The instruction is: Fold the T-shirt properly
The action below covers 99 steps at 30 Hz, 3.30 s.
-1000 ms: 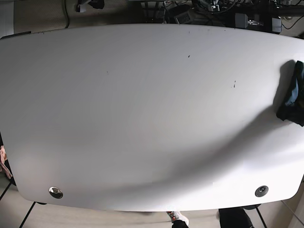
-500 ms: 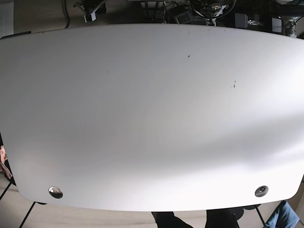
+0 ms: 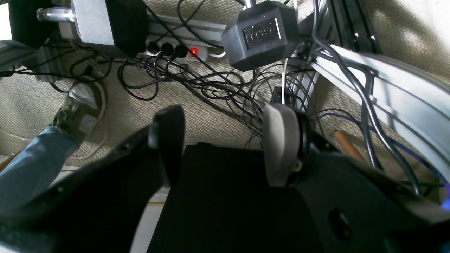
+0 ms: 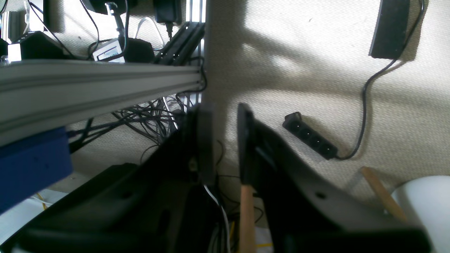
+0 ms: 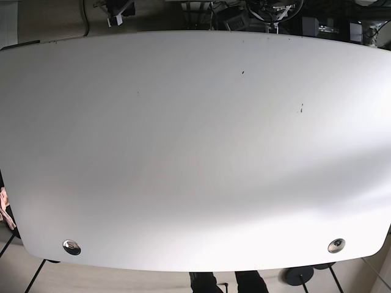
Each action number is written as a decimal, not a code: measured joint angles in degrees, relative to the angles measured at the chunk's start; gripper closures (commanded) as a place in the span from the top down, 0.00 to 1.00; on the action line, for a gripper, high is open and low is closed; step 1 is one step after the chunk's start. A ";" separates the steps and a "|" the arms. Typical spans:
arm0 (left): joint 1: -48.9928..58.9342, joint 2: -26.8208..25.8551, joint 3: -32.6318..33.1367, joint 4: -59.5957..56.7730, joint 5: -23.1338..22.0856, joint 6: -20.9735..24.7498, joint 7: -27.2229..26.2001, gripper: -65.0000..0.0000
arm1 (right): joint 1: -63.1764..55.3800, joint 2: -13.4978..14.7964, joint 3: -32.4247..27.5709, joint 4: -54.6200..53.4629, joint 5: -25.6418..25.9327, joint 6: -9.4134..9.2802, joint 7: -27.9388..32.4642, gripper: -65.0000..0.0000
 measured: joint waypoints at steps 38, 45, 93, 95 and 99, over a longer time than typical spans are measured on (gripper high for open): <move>46.82 0.81 -0.17 59.21 -0.24 0.22 -6.36 0.49 | -33.68 2.71 10.36 34.91 0.39 0.24 0.11 0.14; 58.73 0.94 -4.42 80.04 -0.22 0.04 -6.08 0.49 | -46.25 2.56 14.67 52.70 0.37 0.42 -0.09 0.14; 25.24 0.83 -8.70 106.49 -0.13 0.22 19.45 0.65 | 14.43 -9.51 22.40 70.25 7.58 13.94 -61.35 0.53; 25.38 0.83 -8.72 106.42 -0.13 0.20 19.45 0.65 | 15.78 -9.49 23.67 66.16 7.50 15.41 -61.48 0.53; 25.31 0.83 -8.70 105.92 0.02 0.22 19.43 0.65 | 18.47 -9.55 24.39 57.64 7.45 16.11 -61.35 0.53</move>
